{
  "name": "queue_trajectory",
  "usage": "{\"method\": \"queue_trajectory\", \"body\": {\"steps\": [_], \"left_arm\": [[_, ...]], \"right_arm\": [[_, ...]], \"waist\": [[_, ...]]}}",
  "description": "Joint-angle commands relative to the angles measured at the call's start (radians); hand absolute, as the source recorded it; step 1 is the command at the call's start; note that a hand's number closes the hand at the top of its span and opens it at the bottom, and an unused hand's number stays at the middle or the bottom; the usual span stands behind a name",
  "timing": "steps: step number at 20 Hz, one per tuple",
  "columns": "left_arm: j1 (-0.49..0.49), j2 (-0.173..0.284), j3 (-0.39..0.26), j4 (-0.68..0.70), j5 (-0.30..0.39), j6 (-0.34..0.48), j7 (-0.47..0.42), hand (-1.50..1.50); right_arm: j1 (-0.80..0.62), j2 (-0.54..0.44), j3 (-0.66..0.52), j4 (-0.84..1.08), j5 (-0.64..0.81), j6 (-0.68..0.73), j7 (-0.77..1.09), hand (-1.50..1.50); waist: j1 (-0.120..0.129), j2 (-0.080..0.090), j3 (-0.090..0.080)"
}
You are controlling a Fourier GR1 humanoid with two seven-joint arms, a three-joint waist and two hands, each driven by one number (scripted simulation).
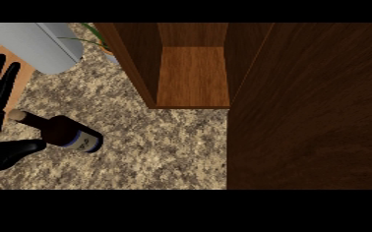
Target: Pick up the wine, place it into the cabinet and close the cabinet
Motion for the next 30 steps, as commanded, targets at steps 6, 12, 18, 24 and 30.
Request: {"method": "queue_trajectory", "body": {"steps": [6, 12, 18, 24, 30], "left_arm": [[0.088, 0.037, 0.101, 0.045, 0.044, -0.096, -0.071, -1.5], [0.13, 0.012, 0.096, 0.169, 0.013, -0.168, -0.164, -1.5], [0.168, 0.029, 0.153, 0.331, 0.019, -0.271, -0.291, -1.5], [0.132, 0.029, 0.147, 0.409, -0.031, -0.26, -0.321, -1.5], [0.13, 0.033, 0.139, 0.536, -0.079, -0.31, -0.422, -1.5]], "right_arm": [[-0.043, -0.004, -0.037, -0.032, -0.024, -0.031, 0.058, -1.5], [-0.062, 0.03, 0.039, -0.032, 0.032, -0.038, 0.08, -1.5], [-0.037, 0.019, -0.008, -0.017, -0.01, 0.001, 0.04, -1.5], [-0.104, 0.048, 0.05, 0.04, 0.078, -0.022, 0.034, -1.5], [0.005, 0.07, 0.071, -0.021, 0.079, 0.019, 0.003, -1.5]], "waist": [[0.003, 0.0, 0.0], [0.002, 0.001, 0.0], [0.0, 0.001, 0.0], [0.002, 0.001, 0.0], [-0.001, 0.001, 0.0]]}}
